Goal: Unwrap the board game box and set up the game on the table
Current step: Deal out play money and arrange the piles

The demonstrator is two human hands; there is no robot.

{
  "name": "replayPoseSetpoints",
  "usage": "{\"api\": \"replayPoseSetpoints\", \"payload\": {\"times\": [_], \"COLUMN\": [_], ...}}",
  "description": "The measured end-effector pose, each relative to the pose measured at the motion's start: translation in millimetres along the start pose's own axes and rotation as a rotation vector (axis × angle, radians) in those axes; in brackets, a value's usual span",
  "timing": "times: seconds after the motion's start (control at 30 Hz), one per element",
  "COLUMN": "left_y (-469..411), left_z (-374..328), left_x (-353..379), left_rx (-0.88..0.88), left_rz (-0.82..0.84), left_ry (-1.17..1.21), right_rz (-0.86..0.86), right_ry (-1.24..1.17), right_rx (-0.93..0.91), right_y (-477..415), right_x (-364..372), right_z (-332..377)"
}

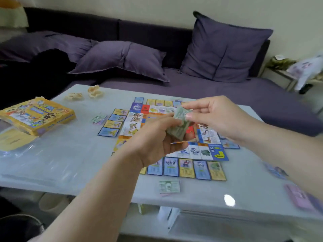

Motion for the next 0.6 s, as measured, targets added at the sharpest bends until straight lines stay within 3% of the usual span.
{"api": "replayPoseSetpoints", "payload": {"times": [0.1,0.23,0.4,0.5,0.6], "left_y": [-12.0,-28.8,-48.5,-60.9,-73.8], "left_z": [21.5,47.3,71.7,85.7,98.6], "left_x": [40.3,92.7,143.1,176.6,207.6], "left_rx": [-0.099,-0.184,-0.239,-0.265,-0.279], "left_rz": [0.08,0.057,0.049,0.064,0.084], "left_ry": [-0.016,-0.015,-0.049,-0.154,-0.217], "right_rz": [-0.038,-0.052,0.06,-0.02,-0.108], "right_ry": [0.143,0.346,0.583,0.785,0.783], "right_rx": [-0.009,-0.044,-0.015,-0.088,-0.087], "right_y": [29.5,62.8,106.6,129.7,144.1], "right_x": [-32.8,-63.2,-96.7,-112.6,-140.0], "right_z": [-10.5,-29.3,-54.0,-64.7,-82.3]}}
Point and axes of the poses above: each hand's wrist, its own y-axis away from the middle knuckle, its own x-axis out of the palm, z = x × y, the point moved 5 cm from there along -y, towards the middle knuckle, and after that the axes turned 6 degrees about -x, right-handed, at the moved point
